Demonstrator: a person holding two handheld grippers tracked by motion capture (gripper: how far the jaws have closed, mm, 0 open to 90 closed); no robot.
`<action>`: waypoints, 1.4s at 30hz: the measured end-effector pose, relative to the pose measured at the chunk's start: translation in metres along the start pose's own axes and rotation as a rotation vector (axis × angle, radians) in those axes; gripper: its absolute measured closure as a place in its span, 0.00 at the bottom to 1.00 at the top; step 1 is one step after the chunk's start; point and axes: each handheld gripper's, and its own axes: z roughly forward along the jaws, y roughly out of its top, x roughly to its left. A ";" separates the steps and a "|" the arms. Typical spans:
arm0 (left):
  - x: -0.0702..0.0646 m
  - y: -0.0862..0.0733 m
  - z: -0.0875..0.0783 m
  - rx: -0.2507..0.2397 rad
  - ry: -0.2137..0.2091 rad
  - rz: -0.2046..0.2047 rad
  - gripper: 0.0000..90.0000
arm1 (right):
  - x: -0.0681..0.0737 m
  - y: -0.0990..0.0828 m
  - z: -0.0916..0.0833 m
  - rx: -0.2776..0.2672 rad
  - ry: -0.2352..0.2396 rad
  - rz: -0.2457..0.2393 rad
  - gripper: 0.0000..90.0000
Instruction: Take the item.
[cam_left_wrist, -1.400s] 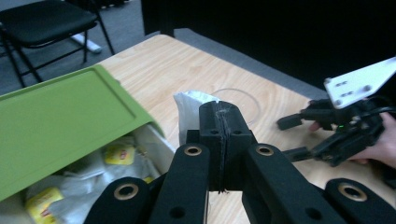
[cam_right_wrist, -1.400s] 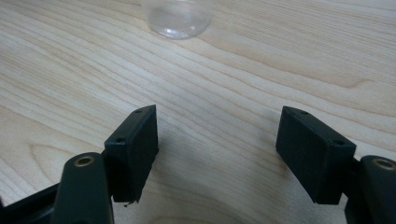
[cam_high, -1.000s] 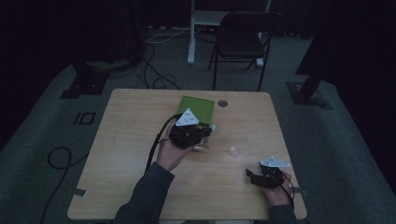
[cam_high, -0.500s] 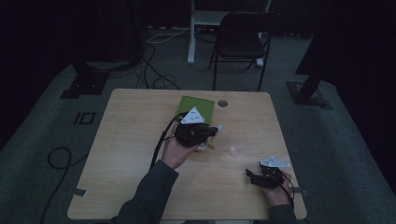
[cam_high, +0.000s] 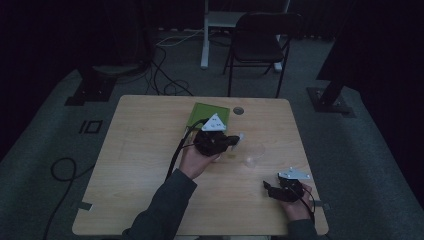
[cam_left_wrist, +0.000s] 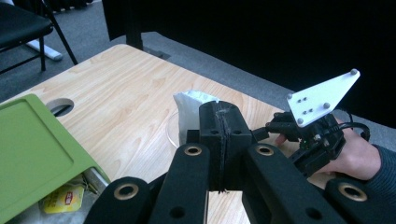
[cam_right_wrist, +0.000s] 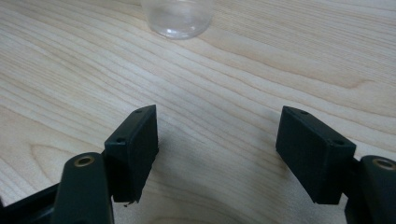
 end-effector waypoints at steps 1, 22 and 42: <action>0.000 0.001 0.001 0.000 -0.001 0.003 1.00 | 0.000 0.000 0.000 0.000 0.000 0.000 0.33; 0.003 0.005 0.018 0.000 -0.012 -0.006 1.00 | 0.000 0.000 0.000 0.000 0.000 0.001 0.33; 0.009 0.018 0.028 -0.010 -0.006 -0.001 1.00 | 0.000 0.000 0.000 -0.001 0.000 0.000 0.33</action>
